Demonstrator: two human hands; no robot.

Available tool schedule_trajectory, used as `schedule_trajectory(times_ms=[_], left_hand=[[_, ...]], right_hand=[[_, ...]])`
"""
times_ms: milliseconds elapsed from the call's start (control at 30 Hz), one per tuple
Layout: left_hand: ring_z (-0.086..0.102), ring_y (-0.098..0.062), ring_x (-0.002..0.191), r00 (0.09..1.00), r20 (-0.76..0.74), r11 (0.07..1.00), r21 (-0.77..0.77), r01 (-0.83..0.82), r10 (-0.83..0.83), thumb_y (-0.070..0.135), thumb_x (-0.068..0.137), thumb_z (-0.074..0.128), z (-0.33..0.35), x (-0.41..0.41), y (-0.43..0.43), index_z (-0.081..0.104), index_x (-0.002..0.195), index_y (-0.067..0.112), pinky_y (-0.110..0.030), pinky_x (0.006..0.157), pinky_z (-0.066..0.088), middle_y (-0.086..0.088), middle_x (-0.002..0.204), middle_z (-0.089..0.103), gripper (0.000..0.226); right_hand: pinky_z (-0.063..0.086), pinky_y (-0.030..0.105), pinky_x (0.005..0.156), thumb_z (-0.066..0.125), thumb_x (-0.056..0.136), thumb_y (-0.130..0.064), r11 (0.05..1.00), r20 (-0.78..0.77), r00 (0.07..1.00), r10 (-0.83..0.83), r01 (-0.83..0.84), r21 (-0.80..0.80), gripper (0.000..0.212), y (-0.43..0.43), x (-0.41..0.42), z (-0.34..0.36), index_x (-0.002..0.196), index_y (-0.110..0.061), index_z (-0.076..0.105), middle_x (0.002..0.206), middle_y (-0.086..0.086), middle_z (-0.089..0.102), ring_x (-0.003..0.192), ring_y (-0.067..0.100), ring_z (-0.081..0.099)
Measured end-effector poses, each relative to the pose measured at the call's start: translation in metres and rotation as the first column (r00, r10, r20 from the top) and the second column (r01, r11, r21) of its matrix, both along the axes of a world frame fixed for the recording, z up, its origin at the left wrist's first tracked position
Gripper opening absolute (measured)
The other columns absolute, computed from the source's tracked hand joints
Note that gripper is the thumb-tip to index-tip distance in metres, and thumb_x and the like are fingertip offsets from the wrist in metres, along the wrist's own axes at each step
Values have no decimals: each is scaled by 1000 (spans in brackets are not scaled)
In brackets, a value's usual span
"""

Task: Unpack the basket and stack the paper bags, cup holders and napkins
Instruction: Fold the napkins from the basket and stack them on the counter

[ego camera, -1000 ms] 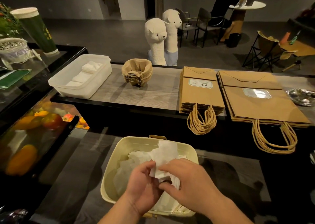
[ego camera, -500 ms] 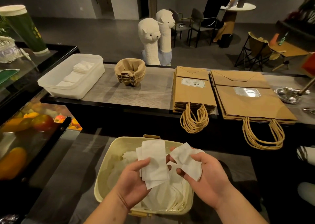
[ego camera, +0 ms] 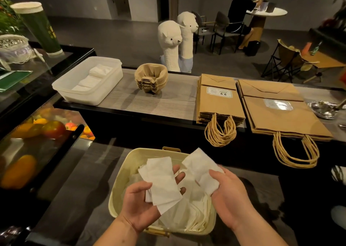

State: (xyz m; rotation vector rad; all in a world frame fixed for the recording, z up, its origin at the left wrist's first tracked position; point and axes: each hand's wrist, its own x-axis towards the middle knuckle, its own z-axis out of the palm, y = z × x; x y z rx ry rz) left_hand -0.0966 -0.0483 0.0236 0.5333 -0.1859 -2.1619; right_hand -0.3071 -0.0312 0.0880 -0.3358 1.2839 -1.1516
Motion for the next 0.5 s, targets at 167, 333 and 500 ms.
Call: schedule_trajectory(times_ms=[167, 333, 500], left_hand=[[61, -43, 119, 998, 4, 998, 9, 67, -67, 42, 83, 79, 8, -13, 5, 58, 136, -8, -56, 117, 37, -27, 130, 62, 76], [60, -37, 129, 981, 171, 981, 185, 55, -87, 59, 87, 62, 1, -13, 9, 69, 130, 2, -53, 118, 36, -19, 140, 62, 71], [69, -42, 110, 977, 211, 957, 289, -25, -38, 49, 94, 52, -7, 14, 14, 72, 123, -2, -54, 106, 45, -24, 127, 68, 63]], right_hand=[[39, 30, 117, 49, 105, -31, 847, -790, 613, -11, -414, -333, 33, 15, 38, -2, 134, -44, 55, 140, -28, 54, 134, -9, 44], [-30, 53, 116, 1, 79, -83, 390, -866, -180, 467, -836, 385, 94, 28, 82, -22, 158, -36, -16, 164, -13, -28, 147, 9, -36], [-34, 55, 111, 19, 98, -73, 366, -883, -302, 358, -825, 431, 90, 29, 95, -32, 150, -25, -36, 154, -6, -49, 137, 15, -52]])
